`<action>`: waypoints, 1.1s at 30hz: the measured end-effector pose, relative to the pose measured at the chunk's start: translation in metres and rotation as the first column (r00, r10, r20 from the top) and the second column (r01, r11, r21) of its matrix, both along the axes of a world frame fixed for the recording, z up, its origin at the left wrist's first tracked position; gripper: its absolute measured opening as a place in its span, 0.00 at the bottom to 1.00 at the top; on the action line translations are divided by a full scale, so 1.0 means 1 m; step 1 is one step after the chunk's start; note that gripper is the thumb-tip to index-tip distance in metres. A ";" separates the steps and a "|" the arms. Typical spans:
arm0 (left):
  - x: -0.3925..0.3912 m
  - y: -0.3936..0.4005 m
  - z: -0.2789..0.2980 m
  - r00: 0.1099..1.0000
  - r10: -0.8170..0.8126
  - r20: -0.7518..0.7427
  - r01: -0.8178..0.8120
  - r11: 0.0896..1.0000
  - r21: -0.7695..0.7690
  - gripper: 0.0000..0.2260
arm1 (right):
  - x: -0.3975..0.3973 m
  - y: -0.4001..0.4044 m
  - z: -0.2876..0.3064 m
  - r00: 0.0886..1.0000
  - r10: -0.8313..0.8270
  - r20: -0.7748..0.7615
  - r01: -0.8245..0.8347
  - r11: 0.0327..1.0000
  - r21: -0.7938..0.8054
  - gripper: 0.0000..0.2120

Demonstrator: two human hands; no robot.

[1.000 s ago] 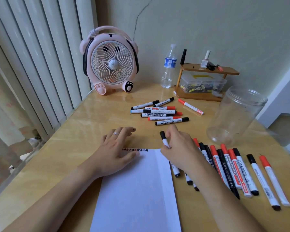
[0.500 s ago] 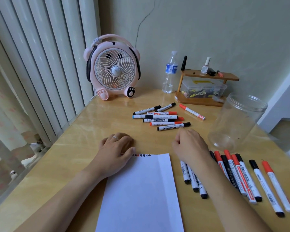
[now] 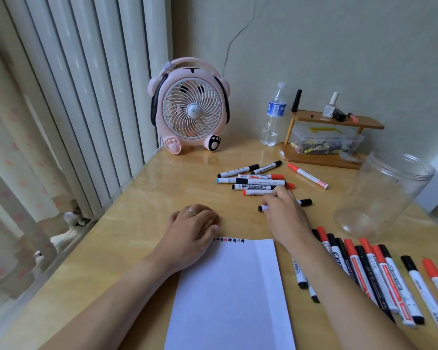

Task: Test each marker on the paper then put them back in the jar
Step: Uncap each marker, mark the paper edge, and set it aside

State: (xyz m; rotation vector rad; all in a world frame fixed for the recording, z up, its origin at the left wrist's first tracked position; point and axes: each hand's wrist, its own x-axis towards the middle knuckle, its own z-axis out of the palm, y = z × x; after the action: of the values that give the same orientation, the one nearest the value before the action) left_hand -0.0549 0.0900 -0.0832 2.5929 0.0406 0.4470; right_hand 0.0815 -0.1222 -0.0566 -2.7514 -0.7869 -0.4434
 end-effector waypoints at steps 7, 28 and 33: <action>-0.003 -0.003 0.004 0.998 0.013 0.060 -0.012 1.000 -0.019 0.18 | -0.049 0.001 0.039 0.952 0.177 0.251 -0.267 0.879 0.394 0.06; -0.021 -0.027 0.022 0.943 -0.313 0.115 0.323 0.943 -0.080 0.16 | -0.110 0.000 0.019 0.935 0.349 0.065 -0.354 0.931 0.091 0.07; -0.017 -0.025 0.018 0.938 -0.287 0.195 0.319 0.935 -0.155 0.20 | -0.113 0.005 0.013 0.944 0.296 0.147 -0.306 0.951 0.053 0.08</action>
State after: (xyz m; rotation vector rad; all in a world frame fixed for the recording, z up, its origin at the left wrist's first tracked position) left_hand -0.0714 0.0646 -0.0654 2.3165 -0.3578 0.5189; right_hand -0.0313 -0.1172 -0.0432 -2.4923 -1.1778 -0.5883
